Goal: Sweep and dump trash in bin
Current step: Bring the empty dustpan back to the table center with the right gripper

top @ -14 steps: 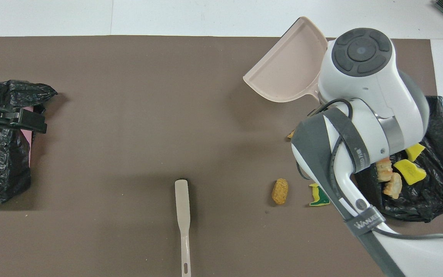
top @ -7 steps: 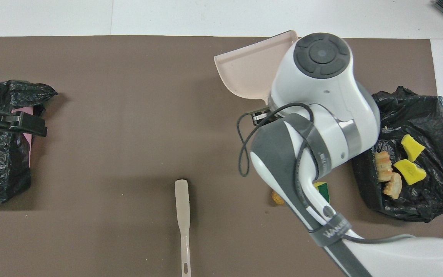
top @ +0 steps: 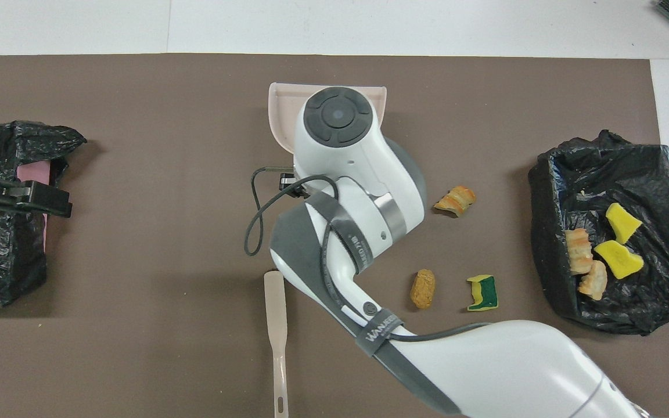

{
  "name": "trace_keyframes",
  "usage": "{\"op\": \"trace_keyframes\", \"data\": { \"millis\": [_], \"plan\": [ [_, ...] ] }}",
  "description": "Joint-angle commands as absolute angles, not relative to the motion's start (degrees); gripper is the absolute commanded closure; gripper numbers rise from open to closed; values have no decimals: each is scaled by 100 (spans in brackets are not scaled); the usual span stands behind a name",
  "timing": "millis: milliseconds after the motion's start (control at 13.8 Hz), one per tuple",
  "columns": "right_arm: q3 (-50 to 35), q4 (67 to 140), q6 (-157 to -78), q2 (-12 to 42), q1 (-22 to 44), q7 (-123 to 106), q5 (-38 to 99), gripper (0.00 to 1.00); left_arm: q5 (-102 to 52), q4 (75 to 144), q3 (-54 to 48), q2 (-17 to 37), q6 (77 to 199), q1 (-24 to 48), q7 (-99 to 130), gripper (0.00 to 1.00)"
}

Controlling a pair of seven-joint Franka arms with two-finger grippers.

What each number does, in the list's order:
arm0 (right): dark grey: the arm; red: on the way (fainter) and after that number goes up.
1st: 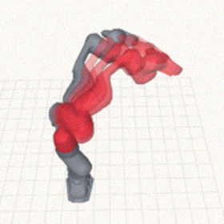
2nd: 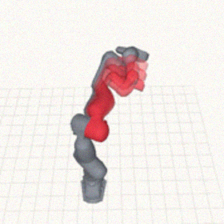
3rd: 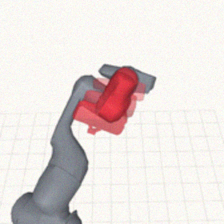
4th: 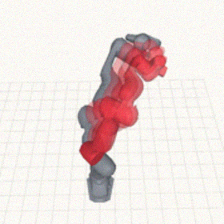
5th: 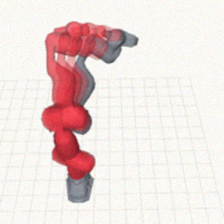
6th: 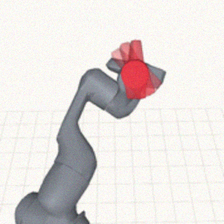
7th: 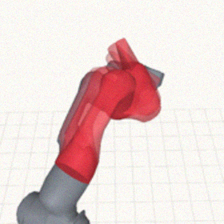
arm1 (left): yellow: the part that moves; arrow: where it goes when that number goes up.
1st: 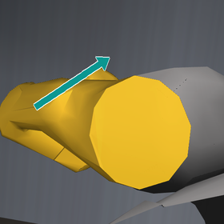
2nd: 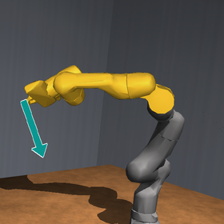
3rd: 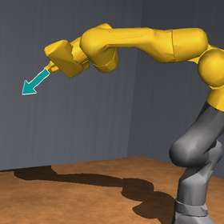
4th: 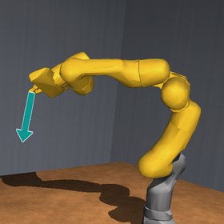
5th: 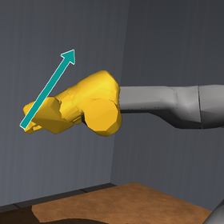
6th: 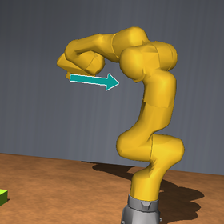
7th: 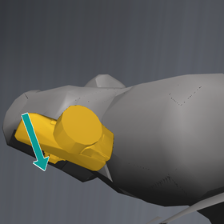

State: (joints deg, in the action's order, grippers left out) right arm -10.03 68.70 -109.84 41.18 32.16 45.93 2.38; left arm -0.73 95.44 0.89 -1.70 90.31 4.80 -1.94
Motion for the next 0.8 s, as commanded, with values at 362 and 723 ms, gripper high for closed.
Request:
{"op": "trace_keyframes", "data": {
  "millis": [362, 723],
  "plan": [
    [-1037, 6987, -10881, 4122, 3331, 4457, 378, 86, -9, 9738, 97, -343, 9070, 510, -255, 0],
    [-1037, 7145, -10881, 3850, 3217, 4254, 598, 30, -9, 9686, 97, -238, 9290, 562, -176, 0]
  ]
}}
